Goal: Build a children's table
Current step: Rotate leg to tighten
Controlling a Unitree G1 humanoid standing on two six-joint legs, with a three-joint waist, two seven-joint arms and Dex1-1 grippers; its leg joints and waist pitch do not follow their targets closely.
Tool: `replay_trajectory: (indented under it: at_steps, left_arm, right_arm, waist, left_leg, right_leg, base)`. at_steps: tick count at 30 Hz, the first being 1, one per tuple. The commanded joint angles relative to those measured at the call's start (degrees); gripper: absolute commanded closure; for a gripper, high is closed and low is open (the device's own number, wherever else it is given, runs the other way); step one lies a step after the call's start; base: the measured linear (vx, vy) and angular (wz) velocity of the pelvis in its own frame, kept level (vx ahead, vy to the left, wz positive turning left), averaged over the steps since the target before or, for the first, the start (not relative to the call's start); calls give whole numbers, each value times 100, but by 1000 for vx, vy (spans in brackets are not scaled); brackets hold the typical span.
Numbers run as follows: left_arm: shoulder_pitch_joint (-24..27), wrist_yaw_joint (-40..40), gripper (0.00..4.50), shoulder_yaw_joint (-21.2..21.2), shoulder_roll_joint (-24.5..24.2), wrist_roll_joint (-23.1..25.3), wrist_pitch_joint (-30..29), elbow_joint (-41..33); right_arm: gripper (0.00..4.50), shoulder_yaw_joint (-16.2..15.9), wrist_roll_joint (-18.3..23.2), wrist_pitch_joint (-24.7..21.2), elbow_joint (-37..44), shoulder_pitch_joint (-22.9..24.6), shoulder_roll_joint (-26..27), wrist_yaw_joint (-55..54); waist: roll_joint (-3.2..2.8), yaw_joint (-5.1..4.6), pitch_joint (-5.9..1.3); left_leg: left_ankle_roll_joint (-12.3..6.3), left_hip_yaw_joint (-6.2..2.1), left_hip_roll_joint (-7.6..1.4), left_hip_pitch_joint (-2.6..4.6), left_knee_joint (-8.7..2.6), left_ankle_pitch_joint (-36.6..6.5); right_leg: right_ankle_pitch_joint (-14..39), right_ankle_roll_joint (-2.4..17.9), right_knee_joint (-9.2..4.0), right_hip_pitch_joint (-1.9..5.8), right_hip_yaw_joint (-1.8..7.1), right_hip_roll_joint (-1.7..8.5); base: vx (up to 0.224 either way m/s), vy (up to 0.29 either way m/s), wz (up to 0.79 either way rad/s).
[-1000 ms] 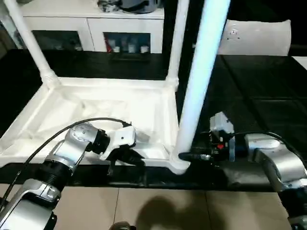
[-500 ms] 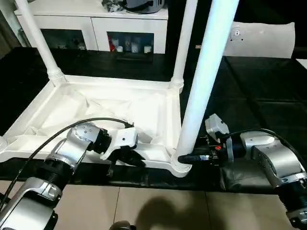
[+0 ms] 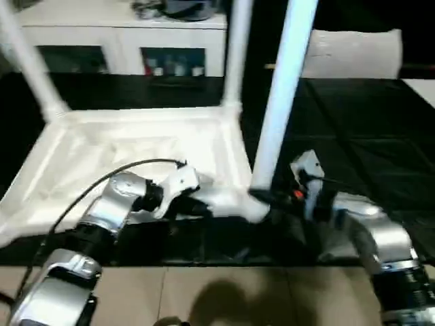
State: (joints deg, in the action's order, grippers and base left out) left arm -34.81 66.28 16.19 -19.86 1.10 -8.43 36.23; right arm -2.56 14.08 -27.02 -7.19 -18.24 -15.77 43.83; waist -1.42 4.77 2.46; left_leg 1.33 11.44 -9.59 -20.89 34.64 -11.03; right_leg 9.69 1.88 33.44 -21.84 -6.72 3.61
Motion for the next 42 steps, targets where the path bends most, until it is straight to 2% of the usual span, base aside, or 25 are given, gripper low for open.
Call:
replay_trajectory:
  at_steps: [1,2,3,5,6,7,9,10,16,17,18,20,23,27,31,33,37,42]
  left_arm:
    - [-337,-1154,450,-342,517,-136,-280,21]
    - [-337,-1154,450,-342,517,-136,-280,21]
    - [-418,-1463,450,-444,685,-152,-400,57]
    - [-469,-1626,450,-506,785,-158,-488,55]
    - [-492,-1698,450,-532,836,-148,-536,29]
    - [-519,-1753,450,-549,875,-128,-581,-16]
    - [-532,-1746,450,-549,878,-126,-579,-30]
    - [-535,-1736,450,-546,877,-125,-570,-32]
    - [-450,-1414,450,-382,637,-9,-282,-94]
    - [-429,-1352,450,-368,605,-6,-252,-103]
    - [-318,-1068,450,-314,472,-10,-6,-138]
    - [-265,-949,450,-285,405,-3,144,-145]
    - [-178,-753,450,-232,266,17,389,-155]
    - [-168,-624,450,-196,110,37,604,-93]
    - [-100,-89,450,-138,-95,-79,710,-193]
    - [-74,173,450,-119,-148,-161,713,-258]
    - [-33,532,450,-53,-245,-246,733,-357]
    - [43,1211,450,192,-464,-273,816,-504]
  right_arm:
    - [255,-355,21,-491,156,-153,749,-684]
    - [255,-355,21,-491,156,-153,749,-684]
    - [255,-257,-63,-624,63,-246,1059,-1253]
    - [255,-204,-181,-703,-58,-304,1239,-1664]
    - [255,-202,-298,-696,-131,-329,1319,-1892]
    - [255,-181,-324,-505,-188,-328,1395,-1979]
    - [255,-164,-290,-430,-196,-323,1423,-1963]
    - [199,-163,-292,-417,-194,-323,1424,-1964]
    - [149,-92,-367,-242,44,-247,1305,-1844]
    - [135,-66,-350,-235,63,-237,1263,-1837]
    - [128,-11,-316,-143,164,-152,1052,-1709]
    - [117,9,-291,-95,234,-87,930,-1597]
    - [86,90,-181,-75,479,126,635,-1253]
    - [48,140,-34,-24,779,402,320,-835]
    - [26,230,145,36,980,617,-1,-438]
    - [4,195,194,64,1026,639,-119,-267]
    - [4,130,242,109,1062,645,-277,17]
    - [4,-210,317,67,1033,512,-731,779]
  waist:
    - [70,-33,-345]
    - [44,-47,-341]
    - [59,-83,-349]
    - [58,-97,-349]
    - [38,-131,-354]
    - [36,-135,-358]
    - [32,-147,-358]
    - [30,-144,-358]
    - [18,-153,-346]
    - [29,-156,-353]
    - [66,-152,-355]
    - [55,-156,-352]
    - [88,-142,-345]
    - [55,-131,-334]
    - [52,-124,-336]
    - [58,-122,-337]
    - [42,-109,-328]
    - [29,-36,-327]
  left_leg:
    - [-69,-263,-446,101,-434,-1089]
    - [-53,-269,-448,105,-439,-1054]
    - [-27,-266,-439,112,-431,-1042]
    - [-35,-262,-432,106,-433,-1011]
    - [-41,-264,-433,101,-433,-959]
    - [-50,-262,-436,99,-433,-947]
    - [-115,-253,-430,92,-432,-924]
    - [-133,-252,-434,92,-433,-908]
    - [-147,-254,-443,97,-442,-979]
    - [-156,-252,-453,96,-443,-932]
    - [-193,-254,-450,80,-445,-880]
    - [-241,-242,-446,71,-436,-831]
    - [-318,-229,-441,64,-426,-799]
    - [-298,-234,-447,86,-428,-912]
    - [-315,-242,-455,73,-438,-887]
    - [-309,-233,-453,84,-432,-918]
    - [-293,-233,-465,93,-434,-966]
    - [-271,-226,-479,110,-439,-1021]
  right_leg:
    - [2191,677,-477,195,412,663]
    - [2165,702,-474,186,414,661]
    - [2145,711,-477,193,411,661]
    - [2089,724,-477,199,415,665]
    - [1950,749,-462,201,419,657]
    - [1890,753,-456,205,420,656]
    - [1756,754,-455,223,426,657]
    - [1717,755,-453,224,427,657]
    - [1809,733,-464,225,431,662]
    - [1698,742,-450,225,436,653]
    - [1608,733,-436,242,435,652]
    - [1534,762,-423,245,443,663]
    - [1687,682,-444,253,444,666]
    - [1936,623,-492,227,426,650]
    - [1794,635,-465,231,432,650]
    - [1784,723,-462,223,430,655]
    - [1890,731,-477,214,429,652]
    - [1822,764,-463,207,429,643]
  base:
    - [0,0,0]
    - [0,0,0]
    - [0,0,0]
    - [0,0,0]
    - [0,0,0]
    - [0,0,0]
    - [0,0,0]
    - [0,0,0]
    - [0,0,0]
    - [0,0,0]
    - [0,0,0]
    - [0,0,0]
    - [0,0,0]
    - [0,0,0]
    - [0,0,0]
    - [0,0,0]
    - [0,0,0]
    - [0,0,0]
